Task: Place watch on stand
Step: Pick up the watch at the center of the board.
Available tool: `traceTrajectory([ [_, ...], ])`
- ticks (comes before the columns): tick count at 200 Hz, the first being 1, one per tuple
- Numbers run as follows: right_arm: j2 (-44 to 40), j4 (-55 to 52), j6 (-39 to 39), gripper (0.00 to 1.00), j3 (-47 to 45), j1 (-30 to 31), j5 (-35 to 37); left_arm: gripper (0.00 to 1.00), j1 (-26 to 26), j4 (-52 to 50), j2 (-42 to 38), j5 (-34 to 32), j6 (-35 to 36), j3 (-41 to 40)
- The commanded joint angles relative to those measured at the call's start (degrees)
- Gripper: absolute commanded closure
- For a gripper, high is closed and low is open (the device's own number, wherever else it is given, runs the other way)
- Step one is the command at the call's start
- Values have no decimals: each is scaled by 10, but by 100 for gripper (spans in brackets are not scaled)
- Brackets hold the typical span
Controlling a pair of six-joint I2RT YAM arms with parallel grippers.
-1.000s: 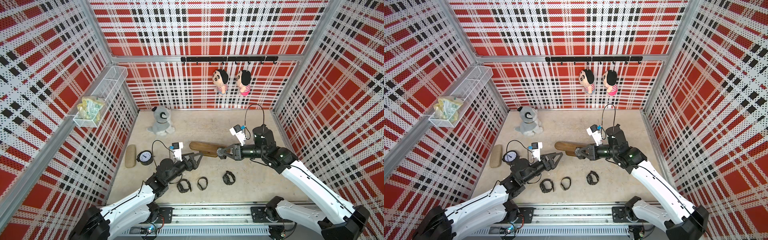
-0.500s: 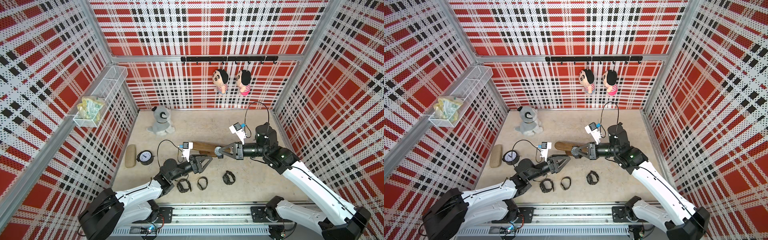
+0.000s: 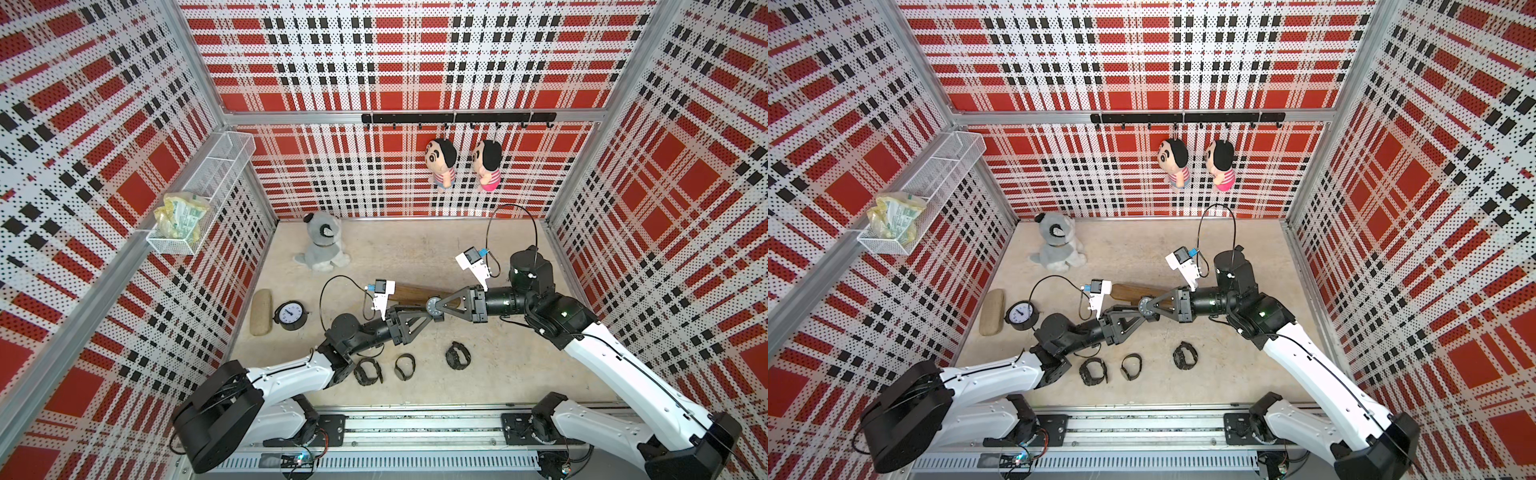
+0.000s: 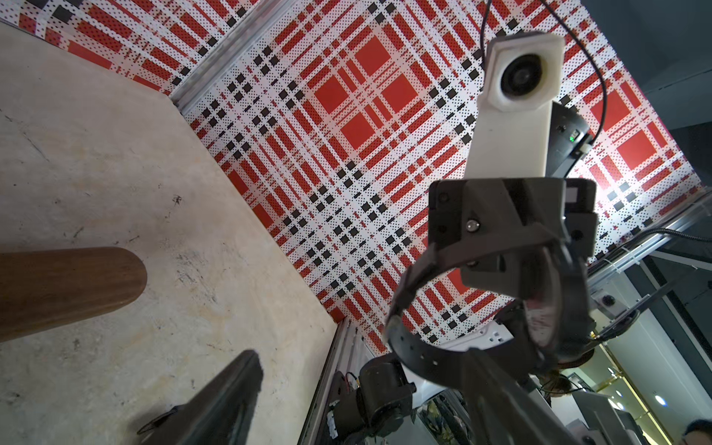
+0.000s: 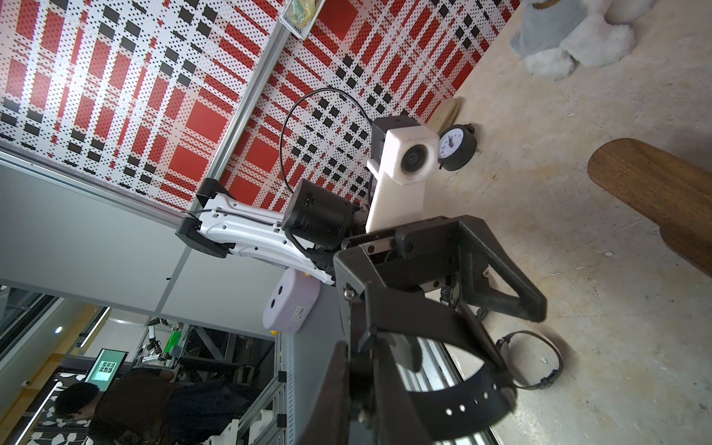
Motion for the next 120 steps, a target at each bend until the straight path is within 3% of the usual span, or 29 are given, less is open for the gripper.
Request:
traceTrajectory([
  [1, -1, 7, -11, 100, -3, 7, -12, 20, -4, 29, 12, 8, 2, 16],
  [59, 4, -8, -22, 100, -4, 18, -8, 24, -4, 56, 30, 19, -3, 32],
  [120, 3, -15, -30, 100, 3, 22, 3, 41, -11, 73, 52, 33, -11, 39],
])
